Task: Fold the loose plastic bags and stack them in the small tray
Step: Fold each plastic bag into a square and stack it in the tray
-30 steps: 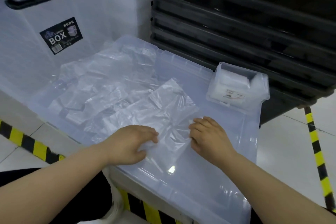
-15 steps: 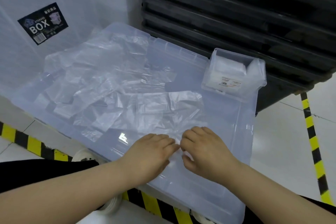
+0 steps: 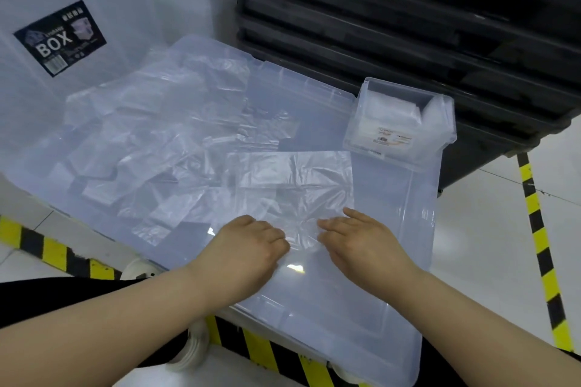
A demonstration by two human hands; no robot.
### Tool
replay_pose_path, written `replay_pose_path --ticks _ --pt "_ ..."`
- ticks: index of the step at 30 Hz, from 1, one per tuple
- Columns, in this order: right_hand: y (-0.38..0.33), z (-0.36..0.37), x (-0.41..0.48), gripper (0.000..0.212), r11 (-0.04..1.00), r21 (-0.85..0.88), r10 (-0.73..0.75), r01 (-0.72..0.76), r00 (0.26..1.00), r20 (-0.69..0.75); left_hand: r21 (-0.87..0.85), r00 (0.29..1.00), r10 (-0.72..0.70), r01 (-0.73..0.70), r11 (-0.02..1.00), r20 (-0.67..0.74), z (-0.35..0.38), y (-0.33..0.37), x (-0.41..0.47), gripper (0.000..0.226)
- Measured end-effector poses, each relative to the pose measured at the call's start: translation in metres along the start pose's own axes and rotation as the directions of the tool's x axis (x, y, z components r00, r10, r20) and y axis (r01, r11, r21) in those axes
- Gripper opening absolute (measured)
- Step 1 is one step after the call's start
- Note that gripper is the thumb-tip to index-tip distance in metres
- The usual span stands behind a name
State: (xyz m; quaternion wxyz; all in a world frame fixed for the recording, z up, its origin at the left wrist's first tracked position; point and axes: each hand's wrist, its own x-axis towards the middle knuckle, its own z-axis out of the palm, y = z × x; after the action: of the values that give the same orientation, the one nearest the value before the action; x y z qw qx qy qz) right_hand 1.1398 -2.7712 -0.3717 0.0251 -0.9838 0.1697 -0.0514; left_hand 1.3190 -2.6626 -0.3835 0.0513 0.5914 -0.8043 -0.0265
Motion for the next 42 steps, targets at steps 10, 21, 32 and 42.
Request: replay_pose_path --ticks 10,21,32,42 --pt "0.007 -0.022 -0.006 0.03 0.939 0.168 0.259 -0.3 0.938 0.23 -0.083 0.843 -0.373 0.434 0.897 0.388 -0.046 -0.038 -0.005 0.016" --pt "0.03 -0.017 0.014 0.029 0.505 0.587 0.526 -0.633 0.764 0.373 -0.508 0.587 -0.761 0.761 0.404 0.274 -0.053 -0.091 -0.005 0.017" --pt "0.021 -0.019 0.041 0.027 0.588 0.457 0.469 -0.668 0.742 0.48 -0.051 0.975 -0.222 0.221 0.974 -0.012 0.016 -0.01 0.021 0.07" --pt "0.035 -0.026 0.035 0.022 0.164 0.622 0.536 -0.766 0.599 0.595 0.034 0.955 -0.285 0.283 0.958 0.086 0.025 -0.016 0.022 0.069"
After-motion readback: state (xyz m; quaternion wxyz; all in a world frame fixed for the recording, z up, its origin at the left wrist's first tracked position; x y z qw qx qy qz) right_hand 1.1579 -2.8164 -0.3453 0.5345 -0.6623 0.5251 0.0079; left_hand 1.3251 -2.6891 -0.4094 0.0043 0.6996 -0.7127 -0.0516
